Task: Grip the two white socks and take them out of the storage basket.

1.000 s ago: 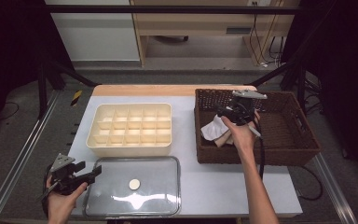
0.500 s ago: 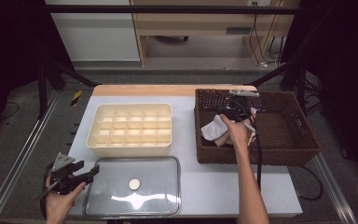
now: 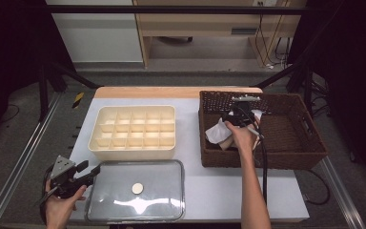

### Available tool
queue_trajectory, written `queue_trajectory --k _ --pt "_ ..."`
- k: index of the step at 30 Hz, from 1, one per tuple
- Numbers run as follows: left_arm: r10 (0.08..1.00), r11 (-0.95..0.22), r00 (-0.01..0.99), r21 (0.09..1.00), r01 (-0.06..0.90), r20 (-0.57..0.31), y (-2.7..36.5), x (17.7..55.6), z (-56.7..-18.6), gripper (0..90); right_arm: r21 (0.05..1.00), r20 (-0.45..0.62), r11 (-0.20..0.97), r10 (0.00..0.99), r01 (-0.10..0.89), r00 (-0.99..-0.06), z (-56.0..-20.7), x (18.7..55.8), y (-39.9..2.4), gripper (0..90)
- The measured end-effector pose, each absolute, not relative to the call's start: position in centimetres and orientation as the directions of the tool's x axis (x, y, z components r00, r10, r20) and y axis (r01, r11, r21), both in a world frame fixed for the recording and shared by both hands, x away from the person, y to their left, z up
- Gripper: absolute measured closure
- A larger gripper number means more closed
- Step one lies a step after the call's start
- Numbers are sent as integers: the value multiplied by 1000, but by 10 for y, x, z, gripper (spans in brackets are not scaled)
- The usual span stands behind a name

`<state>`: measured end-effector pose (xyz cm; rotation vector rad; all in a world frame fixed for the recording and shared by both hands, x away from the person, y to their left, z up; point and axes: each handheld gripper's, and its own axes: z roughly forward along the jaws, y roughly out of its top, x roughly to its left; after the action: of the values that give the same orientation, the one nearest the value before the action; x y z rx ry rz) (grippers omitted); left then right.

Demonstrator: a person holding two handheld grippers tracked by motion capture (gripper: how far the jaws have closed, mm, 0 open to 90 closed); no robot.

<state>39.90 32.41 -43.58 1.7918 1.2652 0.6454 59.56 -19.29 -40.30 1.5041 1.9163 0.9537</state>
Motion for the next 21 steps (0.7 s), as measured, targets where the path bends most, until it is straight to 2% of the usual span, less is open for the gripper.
queue_trajectory --k 14,16,21 --pt "935 -162 351 816 555 -53 324 400 -436 470 718 -12 176 971 673 -241 -412 599 -191 555" --pt "935 -163 350 814 558 -53 324 400 -436 469 709 -11 177 971 683 -239 -413 599 -191 588" --pt "935 -168 351 814 556 -47 324 401 -436 468 679 -12 175 974 713 -227 -413 599 -192 774"
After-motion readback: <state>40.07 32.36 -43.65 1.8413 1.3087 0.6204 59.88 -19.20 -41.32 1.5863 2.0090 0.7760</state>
